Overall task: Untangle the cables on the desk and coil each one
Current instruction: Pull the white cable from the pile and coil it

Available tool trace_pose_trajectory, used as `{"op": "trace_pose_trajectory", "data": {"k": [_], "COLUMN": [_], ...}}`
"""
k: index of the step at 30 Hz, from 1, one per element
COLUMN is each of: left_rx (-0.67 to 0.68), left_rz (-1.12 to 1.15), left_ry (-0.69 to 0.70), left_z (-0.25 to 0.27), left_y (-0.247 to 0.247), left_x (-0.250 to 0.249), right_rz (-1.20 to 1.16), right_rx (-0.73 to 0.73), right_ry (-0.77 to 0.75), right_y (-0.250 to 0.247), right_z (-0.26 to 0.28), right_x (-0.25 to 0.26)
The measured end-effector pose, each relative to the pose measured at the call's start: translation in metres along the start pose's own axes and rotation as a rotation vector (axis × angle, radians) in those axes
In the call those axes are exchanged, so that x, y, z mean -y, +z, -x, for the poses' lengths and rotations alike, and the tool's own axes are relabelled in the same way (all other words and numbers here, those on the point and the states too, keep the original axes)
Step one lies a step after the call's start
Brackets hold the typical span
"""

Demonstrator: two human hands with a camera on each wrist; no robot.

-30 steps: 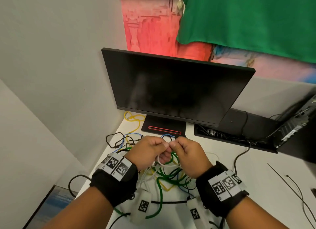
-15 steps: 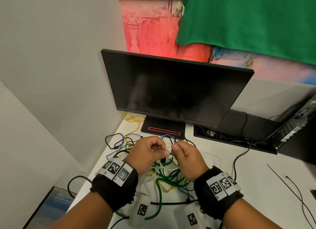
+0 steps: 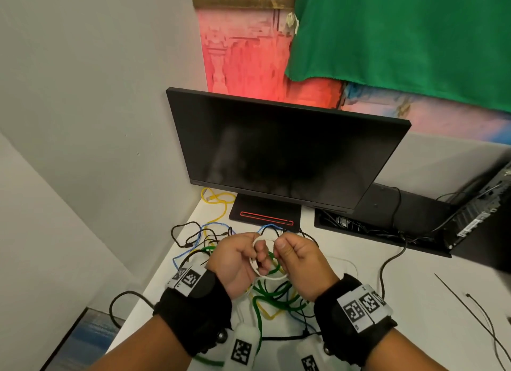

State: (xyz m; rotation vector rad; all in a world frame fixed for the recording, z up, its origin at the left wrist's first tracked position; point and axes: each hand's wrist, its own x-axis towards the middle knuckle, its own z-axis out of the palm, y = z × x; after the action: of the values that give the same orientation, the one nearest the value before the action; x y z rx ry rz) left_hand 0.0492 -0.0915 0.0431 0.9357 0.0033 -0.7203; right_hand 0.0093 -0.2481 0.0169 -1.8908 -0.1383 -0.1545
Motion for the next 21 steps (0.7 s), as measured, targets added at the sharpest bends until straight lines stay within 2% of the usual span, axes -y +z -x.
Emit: {"op": "trace_pose_trajectory", "data": {"k": [3,7,10,14,17,19,20,21], "left_rx": [0.053,0.138,0.158,0.122,0.087,0.067,0.057,0.043], "left_rz": [0.143,0.120,0.078,0.142,0.133,0.051,-0.009,-0.064], "left_ry": [-0.138,-0.214,-0.154,-0.013,0.075,0.127,0.156,0.191], "left_z": [0.001,0.005,0.008,0.009,0.015,0.019,0.020,0.020], "left_y": [0.006,0.009,0.007,-0.011,-0.029,-0.037,-0.038,-0.038], "left_x": [-0.005,-0.006,-0.015,-0.051,-0.076,-0.081,-0.081,-0.080], "right_rz": [-0.046,-0.146,-0.189,0.077,0.064,0.019,0.057,0.143], "right_rx": [-0.011,0.021,0.061,0.118,-0.123,-0.339,-0.400,-0.401], "right_ry": [0.009,0.003,0.060,0.194,0.328,0.320,0.303,0.294], "right_y": [0.001,0.001,-0.008,-0.044,-0.081,-0.096,-0.096,-0.092], "right_z": [-0.003,-0.004,-0.003,-0.001,0.004,0.004,0.004,0.003], "right_x": [0.003,0.007,0.008,-0.011,-0.030,-0.037,-0.037,-0.036]}}
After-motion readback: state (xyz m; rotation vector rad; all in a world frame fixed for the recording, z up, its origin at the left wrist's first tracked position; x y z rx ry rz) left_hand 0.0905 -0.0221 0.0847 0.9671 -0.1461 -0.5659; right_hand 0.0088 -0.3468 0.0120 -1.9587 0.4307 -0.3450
